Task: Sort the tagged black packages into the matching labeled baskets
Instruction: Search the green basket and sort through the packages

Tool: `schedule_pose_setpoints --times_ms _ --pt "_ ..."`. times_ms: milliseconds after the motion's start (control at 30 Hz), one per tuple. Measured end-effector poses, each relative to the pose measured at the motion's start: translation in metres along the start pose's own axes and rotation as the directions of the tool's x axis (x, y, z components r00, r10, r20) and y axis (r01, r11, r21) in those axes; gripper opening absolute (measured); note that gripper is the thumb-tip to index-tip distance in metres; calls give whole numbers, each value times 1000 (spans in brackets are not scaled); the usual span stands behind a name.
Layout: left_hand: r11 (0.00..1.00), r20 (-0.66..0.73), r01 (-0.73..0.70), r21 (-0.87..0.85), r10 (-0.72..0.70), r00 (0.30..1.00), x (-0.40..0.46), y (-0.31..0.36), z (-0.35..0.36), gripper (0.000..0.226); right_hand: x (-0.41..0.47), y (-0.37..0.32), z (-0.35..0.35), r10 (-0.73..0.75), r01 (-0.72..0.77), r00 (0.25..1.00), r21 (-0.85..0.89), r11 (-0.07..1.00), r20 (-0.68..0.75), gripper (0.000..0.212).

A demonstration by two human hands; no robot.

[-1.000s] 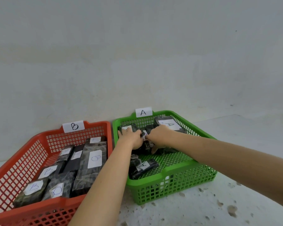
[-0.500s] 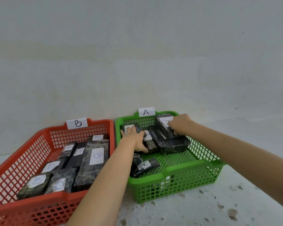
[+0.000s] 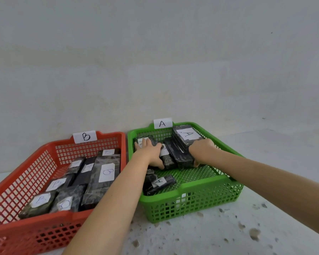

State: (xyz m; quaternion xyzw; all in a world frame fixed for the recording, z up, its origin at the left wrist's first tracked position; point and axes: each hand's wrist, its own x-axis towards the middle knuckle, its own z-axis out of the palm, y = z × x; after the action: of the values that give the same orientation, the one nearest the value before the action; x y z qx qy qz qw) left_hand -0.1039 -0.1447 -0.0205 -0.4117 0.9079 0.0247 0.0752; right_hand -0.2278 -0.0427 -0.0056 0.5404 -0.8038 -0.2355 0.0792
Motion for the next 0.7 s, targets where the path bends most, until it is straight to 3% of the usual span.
schedule_pose_setpoints --times_ms 67,133,200,300,400,500,633,700 --pt "1000 -25 1 20 0 1000 -6 5 -7 89 -10 -1 -4 -41 42 999 63 997 -8 33" --pt "1000 -102 6 26 -4 995 -14 8 -19 80 -18 1 -13 -126 77 985 358 931 117 44" --pt "1000 -149 -9 19 12 989 -25 6 -32 56 -26 -1 -25 -303 96 918 597 796 256 52" --pt "998 60 -16 61 12 998 -44 6 -38 42 -31 -13 -31 -463 199 815 581 789 349 41" --pt "989 199 -69 131 42 979 -56 14 -22 50 -30 -28 -24 -488 268 793 510 817 364 46" --pt "985 164 -59 163 32 986 -59 24 0 56 -30 -32 -15 -451 287 817 423 859 360 47" --pt "984 48 -36 174 28 998 -59 25 11 45 -32 -15 -9 -394 191 838 475 859 377 45" --pt "992 5 -46 115 46 999 -60 21 11 42 -33 -6 -4 -316 147 888 445 883 334 48"
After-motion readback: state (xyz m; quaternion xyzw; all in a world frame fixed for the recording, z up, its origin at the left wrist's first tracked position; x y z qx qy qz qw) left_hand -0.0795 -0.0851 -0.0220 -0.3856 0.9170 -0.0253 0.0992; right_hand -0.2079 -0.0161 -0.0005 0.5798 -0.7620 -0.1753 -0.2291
